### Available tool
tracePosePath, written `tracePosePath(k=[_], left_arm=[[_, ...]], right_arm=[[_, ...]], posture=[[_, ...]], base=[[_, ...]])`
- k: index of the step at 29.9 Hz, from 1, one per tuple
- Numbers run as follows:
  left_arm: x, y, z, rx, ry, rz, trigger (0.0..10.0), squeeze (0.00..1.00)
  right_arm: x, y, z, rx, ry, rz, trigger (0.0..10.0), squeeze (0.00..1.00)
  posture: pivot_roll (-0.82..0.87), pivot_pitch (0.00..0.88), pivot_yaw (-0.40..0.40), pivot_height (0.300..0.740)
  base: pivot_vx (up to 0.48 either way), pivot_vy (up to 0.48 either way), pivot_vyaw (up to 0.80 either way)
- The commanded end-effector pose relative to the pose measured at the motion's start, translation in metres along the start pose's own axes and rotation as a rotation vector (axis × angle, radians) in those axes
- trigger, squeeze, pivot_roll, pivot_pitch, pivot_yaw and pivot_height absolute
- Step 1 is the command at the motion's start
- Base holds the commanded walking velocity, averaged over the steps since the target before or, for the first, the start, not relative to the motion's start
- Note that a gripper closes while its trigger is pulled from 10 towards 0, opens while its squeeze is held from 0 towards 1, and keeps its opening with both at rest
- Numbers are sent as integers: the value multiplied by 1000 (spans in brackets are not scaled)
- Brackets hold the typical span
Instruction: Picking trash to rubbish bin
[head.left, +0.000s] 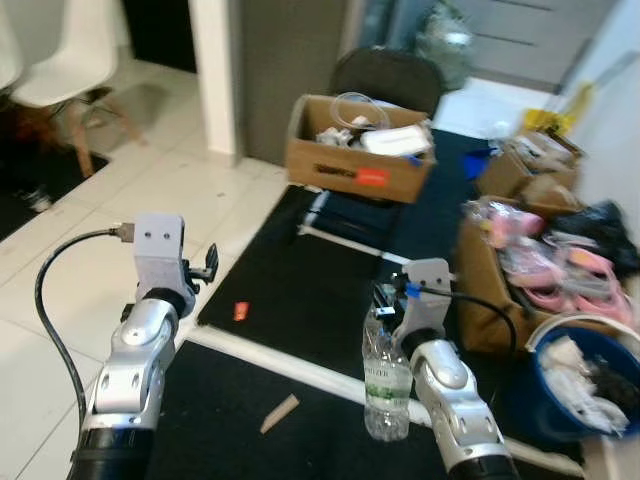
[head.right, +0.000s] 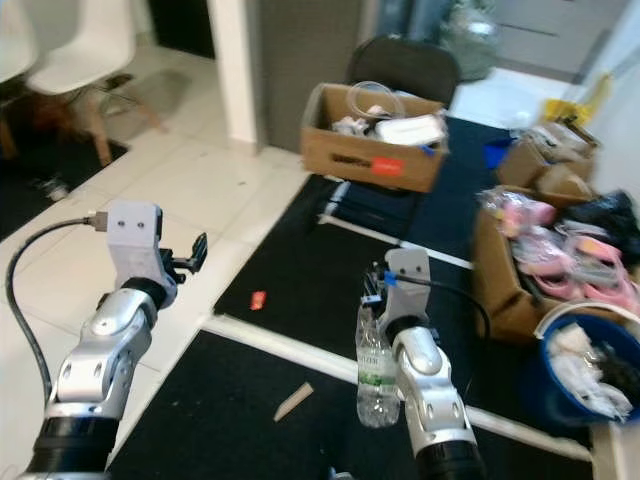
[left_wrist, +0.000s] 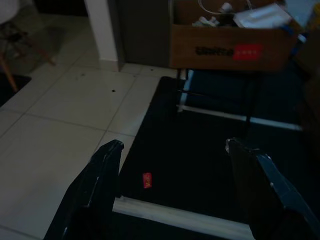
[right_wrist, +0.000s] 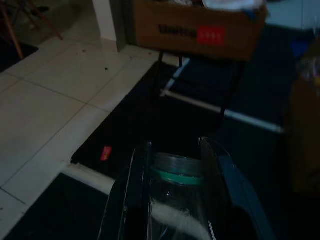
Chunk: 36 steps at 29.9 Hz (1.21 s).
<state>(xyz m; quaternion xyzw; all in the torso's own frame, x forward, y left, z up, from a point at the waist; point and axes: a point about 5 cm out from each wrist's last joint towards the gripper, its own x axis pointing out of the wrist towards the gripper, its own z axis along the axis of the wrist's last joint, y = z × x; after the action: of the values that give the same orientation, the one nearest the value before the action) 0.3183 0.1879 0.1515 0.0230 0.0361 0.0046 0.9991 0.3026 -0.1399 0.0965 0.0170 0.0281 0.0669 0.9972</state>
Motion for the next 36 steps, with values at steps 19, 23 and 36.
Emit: tracePosePath(k=[19,23,36], left_arm=[[-6,-11,-16,-19,24,-77,10000,0],[-7,-11,-16,-31,13,-83,10000,0],[-10,-14,-10,-52,-44,-100,10000,0]], right_arm=[[-7,-6,-8,27,6,-32,10000,0],[-5,4,-6,58,-12,24,10000,0],[1,17,0,72,-25,105,10000,0]], posture=[[9,107,32,740],[10,107,29,740],[11,111,30,740]], base=[[0,0,-800],[0,0,0],[111,0,0]])
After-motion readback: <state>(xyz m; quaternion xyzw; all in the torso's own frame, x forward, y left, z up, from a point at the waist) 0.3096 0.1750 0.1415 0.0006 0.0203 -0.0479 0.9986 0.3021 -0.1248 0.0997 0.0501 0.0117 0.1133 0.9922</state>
